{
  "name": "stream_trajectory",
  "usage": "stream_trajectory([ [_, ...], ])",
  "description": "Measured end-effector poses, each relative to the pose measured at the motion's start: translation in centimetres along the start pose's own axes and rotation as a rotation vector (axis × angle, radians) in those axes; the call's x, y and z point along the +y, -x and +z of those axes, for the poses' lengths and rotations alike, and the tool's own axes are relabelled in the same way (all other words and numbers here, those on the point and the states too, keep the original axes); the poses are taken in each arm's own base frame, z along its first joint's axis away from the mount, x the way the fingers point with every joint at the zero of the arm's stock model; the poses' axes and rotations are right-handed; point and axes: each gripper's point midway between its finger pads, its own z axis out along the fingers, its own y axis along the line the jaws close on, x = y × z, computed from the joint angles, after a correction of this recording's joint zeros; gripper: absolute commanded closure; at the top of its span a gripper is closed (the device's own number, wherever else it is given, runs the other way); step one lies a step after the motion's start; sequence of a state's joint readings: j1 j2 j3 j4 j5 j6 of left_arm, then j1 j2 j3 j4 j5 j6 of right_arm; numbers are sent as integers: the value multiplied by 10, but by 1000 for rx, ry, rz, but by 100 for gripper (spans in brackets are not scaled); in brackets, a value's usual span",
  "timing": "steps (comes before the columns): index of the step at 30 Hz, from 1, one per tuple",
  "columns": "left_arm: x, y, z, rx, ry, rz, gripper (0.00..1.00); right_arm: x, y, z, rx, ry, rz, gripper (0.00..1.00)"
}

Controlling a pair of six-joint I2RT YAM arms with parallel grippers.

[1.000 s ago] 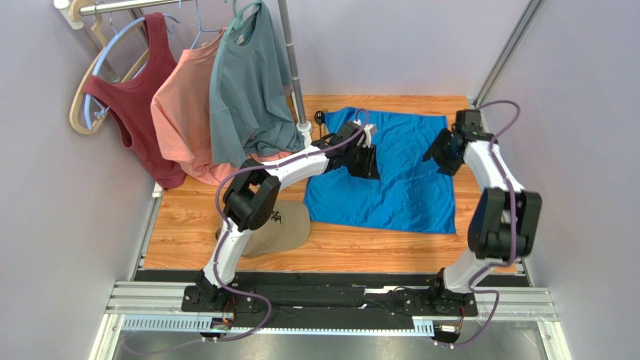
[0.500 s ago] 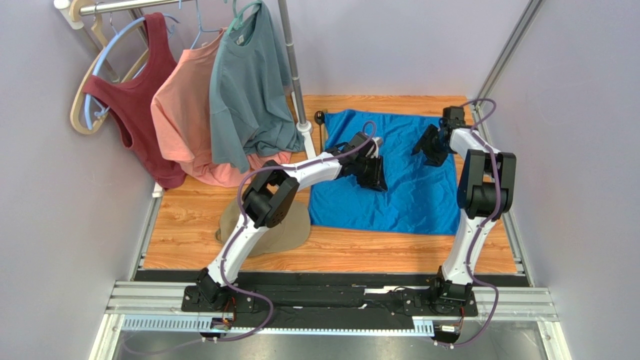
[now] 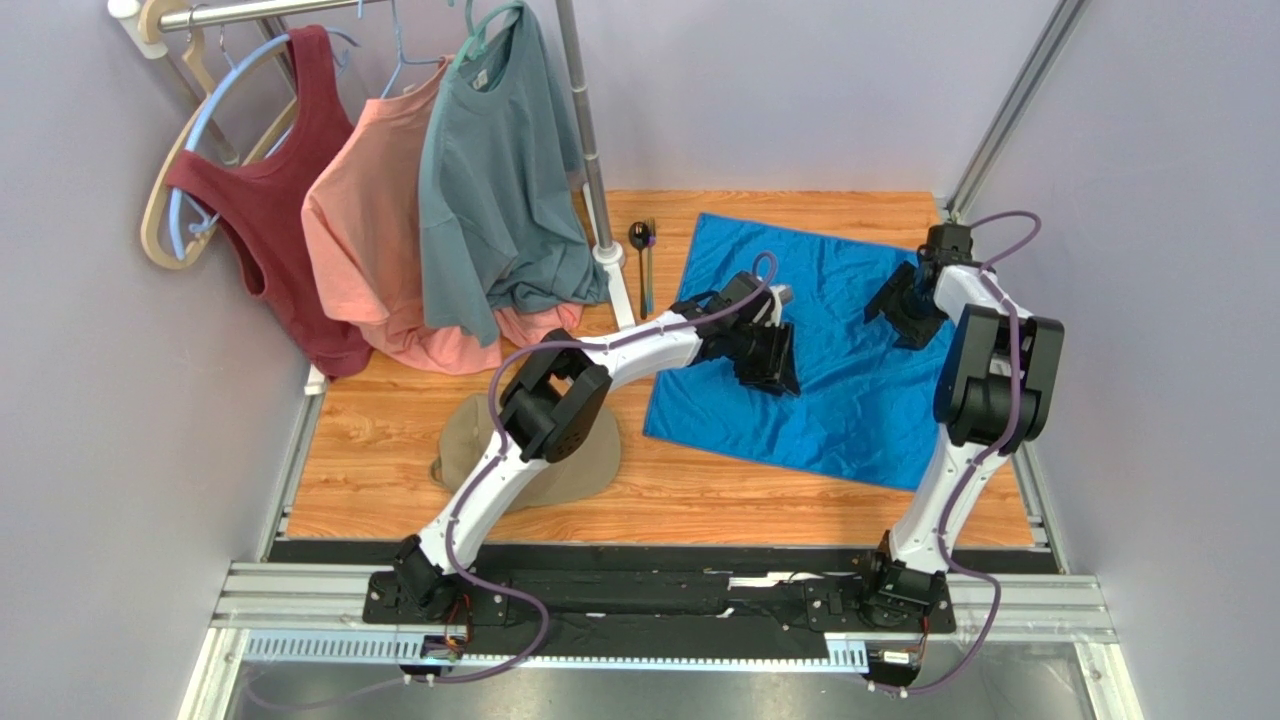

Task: Fold the napkin into a case and place the utensils inside
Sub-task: Smooth out the napkin at the center of the board.

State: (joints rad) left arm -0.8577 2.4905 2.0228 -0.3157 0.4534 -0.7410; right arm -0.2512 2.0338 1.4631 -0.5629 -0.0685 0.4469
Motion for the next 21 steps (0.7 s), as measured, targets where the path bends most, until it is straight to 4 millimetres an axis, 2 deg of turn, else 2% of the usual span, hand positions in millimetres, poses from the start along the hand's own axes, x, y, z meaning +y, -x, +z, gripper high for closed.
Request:
stream_trajectory([
  [4,10,12,-26,-20,64,31,43,0,-13,-14,30,-47,-17,27],
  [5,11,15,-37,-27,81,36,42,0,-15,-20,31,-54,-14,0],
  [9,6,24,-88,-67,139,59,41,-8,-26,-58,6,-76,16,0],
  [12,2,17,-126,-96,183,75,41,-29,-42,-90,-22,-107,63,5],
  [15,2,2,-155,-100,218,80,42,-69,-70,-112,-21,-174,166,11],
  [16,3,-2,-160,-100,225,79,44,-87,-82,-116,-12,-210,213,19],
  [18,7,-9,-169,-92,233,70,46,-121,-105,-121,2,-282,308,28],
  [19,10,-11,-170,-86,233,65,48,-140,-119,-124,15,-321,362,38],
  [21,19,-18,-172,-69,239,45,49,-169,-141,-133,16,-376,462,40],
])
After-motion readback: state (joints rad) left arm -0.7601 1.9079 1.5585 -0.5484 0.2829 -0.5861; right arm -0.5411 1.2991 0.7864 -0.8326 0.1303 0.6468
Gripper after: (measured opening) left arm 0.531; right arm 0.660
